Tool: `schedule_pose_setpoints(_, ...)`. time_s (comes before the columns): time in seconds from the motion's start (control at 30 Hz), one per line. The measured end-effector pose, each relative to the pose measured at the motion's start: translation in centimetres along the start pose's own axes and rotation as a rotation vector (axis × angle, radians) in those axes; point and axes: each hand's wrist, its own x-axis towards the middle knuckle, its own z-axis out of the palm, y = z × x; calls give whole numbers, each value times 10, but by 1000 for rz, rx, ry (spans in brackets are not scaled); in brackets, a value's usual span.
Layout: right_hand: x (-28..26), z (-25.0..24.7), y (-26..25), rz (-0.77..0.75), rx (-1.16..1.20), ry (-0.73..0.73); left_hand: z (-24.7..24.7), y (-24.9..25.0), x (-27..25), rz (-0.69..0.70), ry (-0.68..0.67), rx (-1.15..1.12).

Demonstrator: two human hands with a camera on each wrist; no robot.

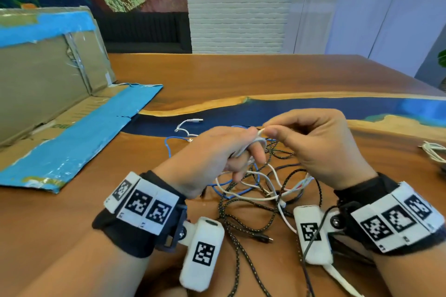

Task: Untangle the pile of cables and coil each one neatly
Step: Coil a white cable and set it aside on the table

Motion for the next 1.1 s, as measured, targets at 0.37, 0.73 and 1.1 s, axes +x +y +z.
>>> schedule_pose_setpoints(0.37, 2, 0, 12, 371, 61, -204, -13, -2, 4, 162, 75, -634)
schedule_pose_setpoints(0.73, 6, -5, 19, 252, -59, 241, -22, 2, 6, 165, 255, -664)
schedule_pose_setpoints(1.1, 0, -5, -1, 174, -163, -250, -9, 2, 6, 74, 257, -562)
